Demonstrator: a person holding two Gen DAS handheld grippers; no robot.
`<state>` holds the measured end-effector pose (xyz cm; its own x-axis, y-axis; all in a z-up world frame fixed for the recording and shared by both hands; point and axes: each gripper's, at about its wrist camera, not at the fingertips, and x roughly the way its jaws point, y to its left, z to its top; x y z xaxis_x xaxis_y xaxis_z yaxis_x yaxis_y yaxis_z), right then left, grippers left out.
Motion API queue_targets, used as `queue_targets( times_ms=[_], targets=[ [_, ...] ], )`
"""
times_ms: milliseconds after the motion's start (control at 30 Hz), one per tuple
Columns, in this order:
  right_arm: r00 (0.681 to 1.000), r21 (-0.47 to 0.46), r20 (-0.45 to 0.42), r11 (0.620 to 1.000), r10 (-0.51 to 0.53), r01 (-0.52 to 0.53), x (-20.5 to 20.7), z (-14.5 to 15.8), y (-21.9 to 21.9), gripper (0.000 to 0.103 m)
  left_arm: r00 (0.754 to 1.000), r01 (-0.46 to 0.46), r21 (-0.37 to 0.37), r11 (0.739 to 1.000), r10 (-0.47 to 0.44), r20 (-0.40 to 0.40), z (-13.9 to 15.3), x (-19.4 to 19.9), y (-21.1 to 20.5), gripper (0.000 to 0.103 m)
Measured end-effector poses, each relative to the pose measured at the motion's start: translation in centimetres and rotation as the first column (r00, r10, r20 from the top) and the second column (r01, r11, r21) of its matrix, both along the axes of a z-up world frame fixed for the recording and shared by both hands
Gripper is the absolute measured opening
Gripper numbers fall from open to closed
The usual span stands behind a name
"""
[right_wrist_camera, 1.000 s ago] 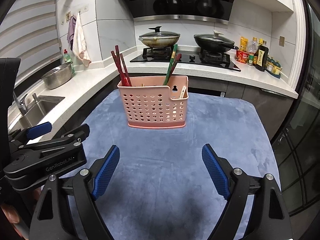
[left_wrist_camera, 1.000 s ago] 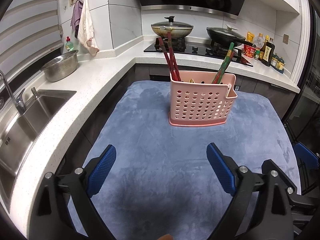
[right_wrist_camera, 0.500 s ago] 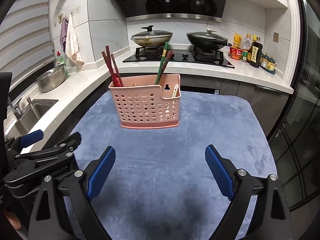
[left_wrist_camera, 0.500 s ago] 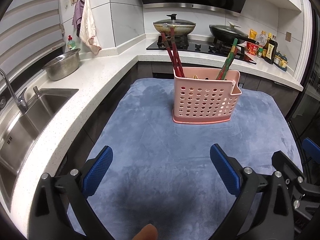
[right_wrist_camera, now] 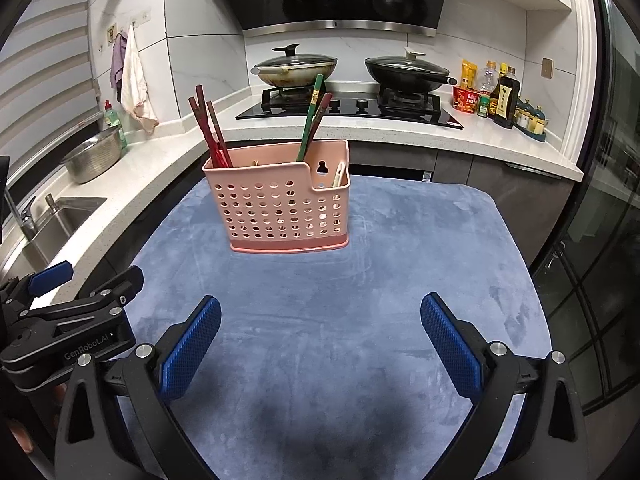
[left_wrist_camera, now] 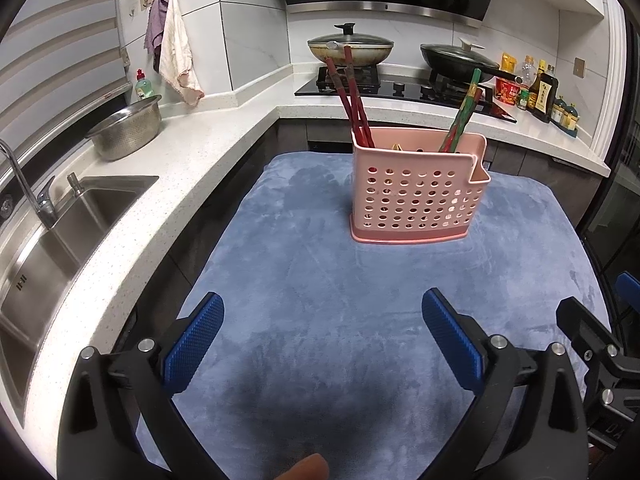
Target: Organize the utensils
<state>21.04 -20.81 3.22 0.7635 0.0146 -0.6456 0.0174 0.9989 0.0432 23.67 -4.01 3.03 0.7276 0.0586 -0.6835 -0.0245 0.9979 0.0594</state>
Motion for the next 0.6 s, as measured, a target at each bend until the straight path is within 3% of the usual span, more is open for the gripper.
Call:
queue_targets(
  times_ms=[600],
  targets=[
    [1.0, -0.001, -0.01, 1.0, 0.002, -0.002, 0.36, -0.5, 0.01, 0.096, 1.0, 0.007, 0.015, 1.0, -0.007, 0.0, -0.15, 0.33, -0.22, 0.096]
  ],
)
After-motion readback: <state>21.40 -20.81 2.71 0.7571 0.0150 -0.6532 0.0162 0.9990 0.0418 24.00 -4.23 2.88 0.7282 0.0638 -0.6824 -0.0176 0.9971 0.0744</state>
